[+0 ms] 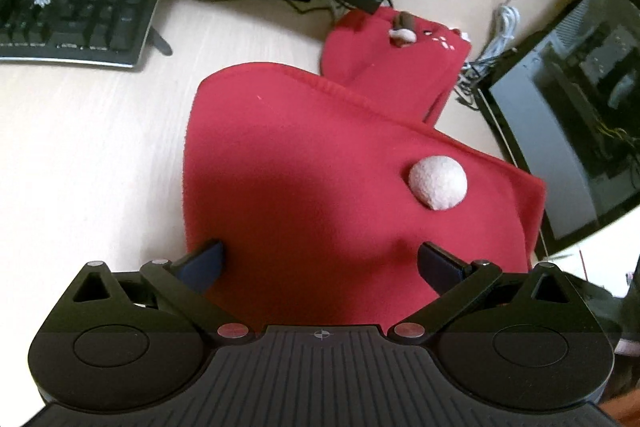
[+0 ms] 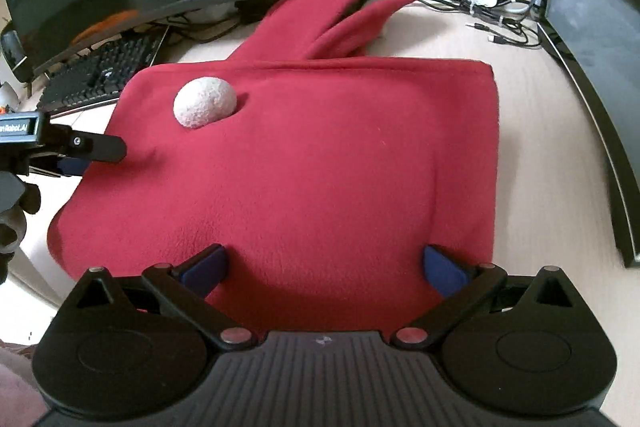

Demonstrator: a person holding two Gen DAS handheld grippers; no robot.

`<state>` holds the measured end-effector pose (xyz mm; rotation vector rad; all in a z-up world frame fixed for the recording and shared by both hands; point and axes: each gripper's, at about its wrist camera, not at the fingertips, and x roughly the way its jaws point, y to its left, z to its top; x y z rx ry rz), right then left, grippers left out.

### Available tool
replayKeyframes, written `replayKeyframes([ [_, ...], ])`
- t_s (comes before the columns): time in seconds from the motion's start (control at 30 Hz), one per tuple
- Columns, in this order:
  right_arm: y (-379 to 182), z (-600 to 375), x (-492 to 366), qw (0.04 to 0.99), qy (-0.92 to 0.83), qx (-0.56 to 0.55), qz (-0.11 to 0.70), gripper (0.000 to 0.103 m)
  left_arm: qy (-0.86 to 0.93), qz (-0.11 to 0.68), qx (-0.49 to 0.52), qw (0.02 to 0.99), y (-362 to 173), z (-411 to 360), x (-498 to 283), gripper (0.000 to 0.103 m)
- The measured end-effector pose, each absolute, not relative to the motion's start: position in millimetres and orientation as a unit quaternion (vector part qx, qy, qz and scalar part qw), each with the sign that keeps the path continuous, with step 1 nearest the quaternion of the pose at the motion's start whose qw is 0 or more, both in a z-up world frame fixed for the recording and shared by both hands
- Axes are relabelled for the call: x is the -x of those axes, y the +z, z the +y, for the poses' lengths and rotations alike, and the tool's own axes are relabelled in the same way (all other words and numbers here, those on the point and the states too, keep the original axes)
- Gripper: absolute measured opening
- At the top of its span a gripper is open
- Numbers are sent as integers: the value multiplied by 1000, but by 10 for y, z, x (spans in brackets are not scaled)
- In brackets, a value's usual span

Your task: Fold clothes

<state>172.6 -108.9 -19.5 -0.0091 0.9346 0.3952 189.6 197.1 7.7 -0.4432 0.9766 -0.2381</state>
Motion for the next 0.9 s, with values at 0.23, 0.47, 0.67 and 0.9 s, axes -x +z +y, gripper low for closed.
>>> replayKeyframes([
  [0.23,-239,-1139,-2501,895,143,-29,422,103,-115,462,177,861,98,1760,-2559,103],
  [0.47,295,-1492,-2838,918,173,-88,346,103,-171,390,184,886,567,2035,-2693,103],
  [0.67,268,-1666,-3111,928,152,-115,319,103,-132,387,289,866,278,2402,-2973,103],
  [0.9,-33,-1653,-3518,917,130,-154,344,58,-88,393,301,865,78,2410,-3202,103],
])
